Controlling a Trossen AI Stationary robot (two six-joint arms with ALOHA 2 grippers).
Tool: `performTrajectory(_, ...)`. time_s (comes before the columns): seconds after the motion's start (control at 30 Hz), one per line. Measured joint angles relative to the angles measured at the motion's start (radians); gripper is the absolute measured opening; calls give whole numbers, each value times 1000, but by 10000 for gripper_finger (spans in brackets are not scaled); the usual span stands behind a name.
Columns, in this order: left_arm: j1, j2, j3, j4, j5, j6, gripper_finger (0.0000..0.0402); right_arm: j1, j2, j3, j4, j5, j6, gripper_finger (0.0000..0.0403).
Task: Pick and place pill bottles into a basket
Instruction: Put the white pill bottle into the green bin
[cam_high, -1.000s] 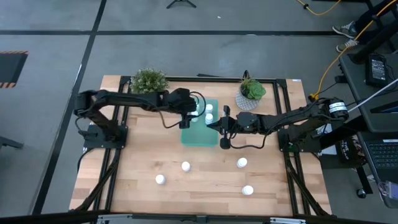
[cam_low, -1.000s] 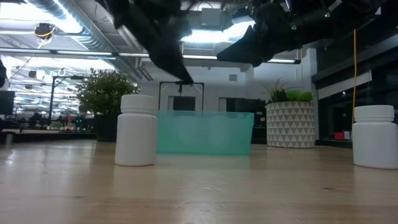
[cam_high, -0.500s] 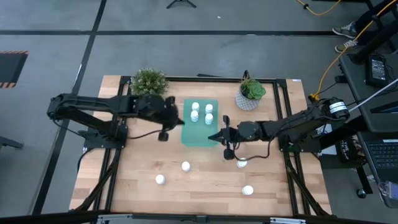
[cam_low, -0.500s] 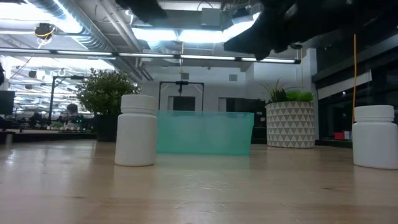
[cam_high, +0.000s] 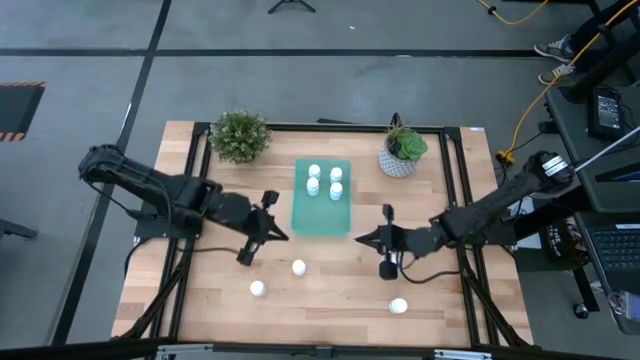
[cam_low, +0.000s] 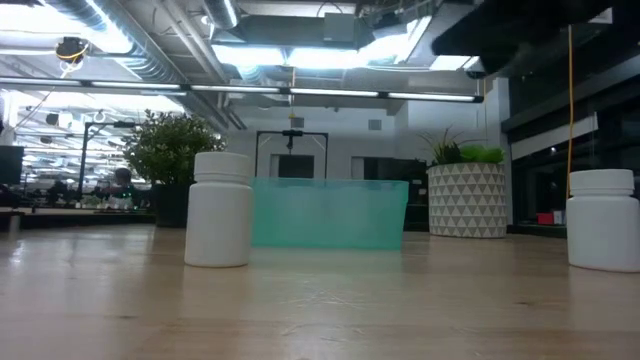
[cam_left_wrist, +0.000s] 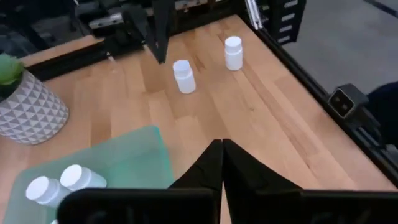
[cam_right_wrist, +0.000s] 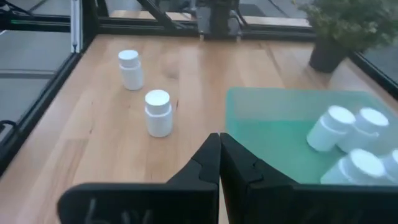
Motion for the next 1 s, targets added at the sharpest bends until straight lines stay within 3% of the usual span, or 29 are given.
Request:
performTrajectory(0.13,-60,-25,-142,98,-115,-56,1,64,-35,0,-53,86,47,5)
performTrajectory(0.27,-94,-64,-295,247,-205,-110,2,114,-62,0,-102,92,104,5)
performTrajectory(0.5,-112,-168,-473,457,-255,-131,2,210,-138,0,-361,92,404,5)
performTrajectory(0.8,-115,-241,-528,508,-277,-214,3,324,-156,37,-645,22,772,4)
performTrajectory(1.0,-114,-233,-529,511,-276,-212,1,381,-115,141,-873,22,898,2)
